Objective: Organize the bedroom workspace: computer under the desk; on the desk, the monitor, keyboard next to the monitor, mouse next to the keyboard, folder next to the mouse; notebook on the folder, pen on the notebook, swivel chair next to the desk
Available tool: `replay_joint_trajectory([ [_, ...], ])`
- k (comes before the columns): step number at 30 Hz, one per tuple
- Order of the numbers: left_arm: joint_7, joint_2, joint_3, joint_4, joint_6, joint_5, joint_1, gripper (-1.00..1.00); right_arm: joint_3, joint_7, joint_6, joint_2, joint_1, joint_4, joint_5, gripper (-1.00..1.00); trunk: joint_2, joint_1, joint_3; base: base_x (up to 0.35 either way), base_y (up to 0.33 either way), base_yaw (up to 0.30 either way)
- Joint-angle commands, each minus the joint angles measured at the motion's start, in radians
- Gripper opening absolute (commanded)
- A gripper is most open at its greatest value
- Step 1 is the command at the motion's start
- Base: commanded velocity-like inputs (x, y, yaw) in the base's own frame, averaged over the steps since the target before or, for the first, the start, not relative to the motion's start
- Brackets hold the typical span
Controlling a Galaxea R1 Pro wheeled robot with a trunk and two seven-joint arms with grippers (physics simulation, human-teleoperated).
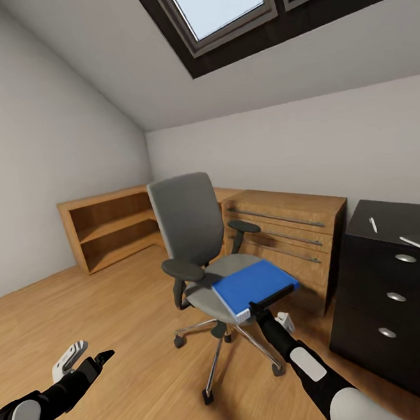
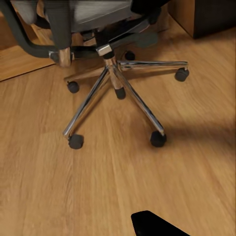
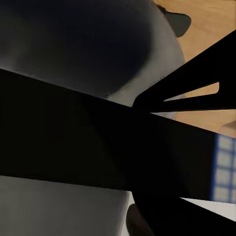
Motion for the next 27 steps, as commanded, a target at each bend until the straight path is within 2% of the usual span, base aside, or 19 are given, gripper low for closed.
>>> replay_joint_trajectory([
  [1, 0.009, 0.000, 0.001, -0.001, 0.005, 0.010, -0.001, 1.00, 0.003, 0.003, 0.004, -0.001, -0.001, 0.000, -0.011, -1.00, 0.007, -0.004, 0.002, 0.000, 0.000, 0.000],
  [11, 0.009, 0.000, 0.001, 0.000, 0.005, 0.010, -0.001, 1.00, 0.003, 0.006, 0.004, -0.003, -0.001, -0.001, -0.011, -1.00, 0.077, -0.042, 0.033, 0.000, 0.000, 0.000],
  [27, 0.004, 0.000, 0.000, 0.018, 0.005, 0.012, 0.000, 1.00, 0.003, 0.007, 0.004, -0.005, -0.001, 0.000, -0.010, -1.00, 0.077, -0.042, 0.033, -0.009, 0.000, 0.000],
])
